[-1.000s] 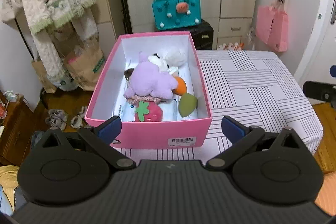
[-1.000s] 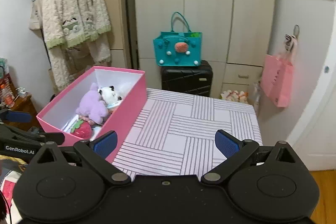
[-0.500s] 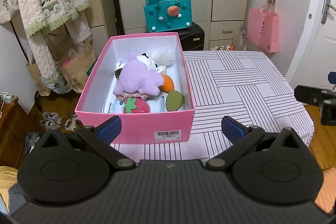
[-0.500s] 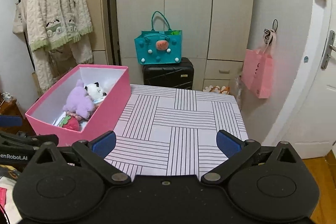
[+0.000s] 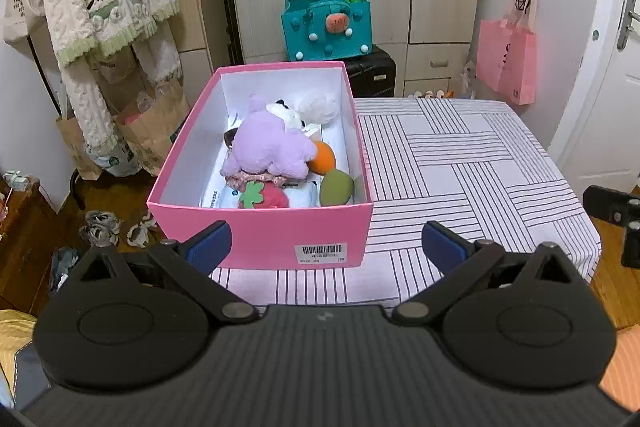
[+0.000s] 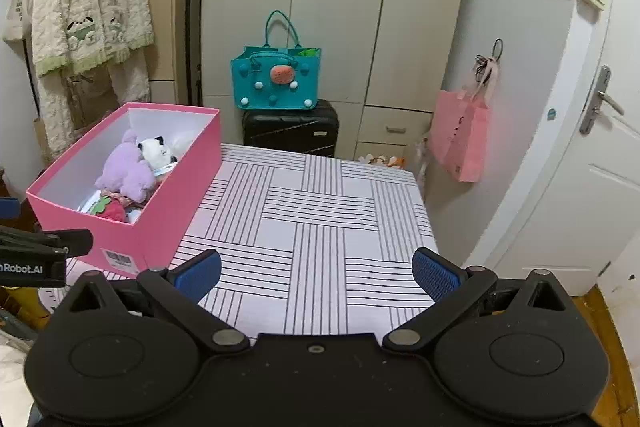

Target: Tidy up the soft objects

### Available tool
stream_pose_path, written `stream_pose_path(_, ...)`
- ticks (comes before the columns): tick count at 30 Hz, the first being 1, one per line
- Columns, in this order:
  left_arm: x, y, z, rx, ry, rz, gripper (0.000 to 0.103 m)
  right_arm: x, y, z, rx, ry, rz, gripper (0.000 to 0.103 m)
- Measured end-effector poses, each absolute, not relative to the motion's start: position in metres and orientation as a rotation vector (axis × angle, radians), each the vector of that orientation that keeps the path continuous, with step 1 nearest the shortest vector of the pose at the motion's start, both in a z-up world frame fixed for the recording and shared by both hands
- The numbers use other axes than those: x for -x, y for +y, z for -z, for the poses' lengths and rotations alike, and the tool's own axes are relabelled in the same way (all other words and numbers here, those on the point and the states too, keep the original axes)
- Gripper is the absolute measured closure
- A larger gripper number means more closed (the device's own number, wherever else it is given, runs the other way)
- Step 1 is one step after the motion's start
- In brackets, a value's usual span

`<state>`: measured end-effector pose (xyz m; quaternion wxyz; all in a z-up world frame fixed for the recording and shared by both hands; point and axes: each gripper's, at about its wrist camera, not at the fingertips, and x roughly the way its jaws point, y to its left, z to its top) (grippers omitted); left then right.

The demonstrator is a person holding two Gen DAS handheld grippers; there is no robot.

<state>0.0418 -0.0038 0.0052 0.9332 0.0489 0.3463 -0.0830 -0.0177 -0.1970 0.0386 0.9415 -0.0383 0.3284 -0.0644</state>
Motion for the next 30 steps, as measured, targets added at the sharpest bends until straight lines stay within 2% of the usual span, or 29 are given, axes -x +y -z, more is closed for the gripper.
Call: stream_pose_path(30, -0.025, -0.008, -0.003, -0.089, 0.630, 0.149, 0.000, 0.040, -0.198, -0.027, 0.060, 0.615, 0.190, 0.000)
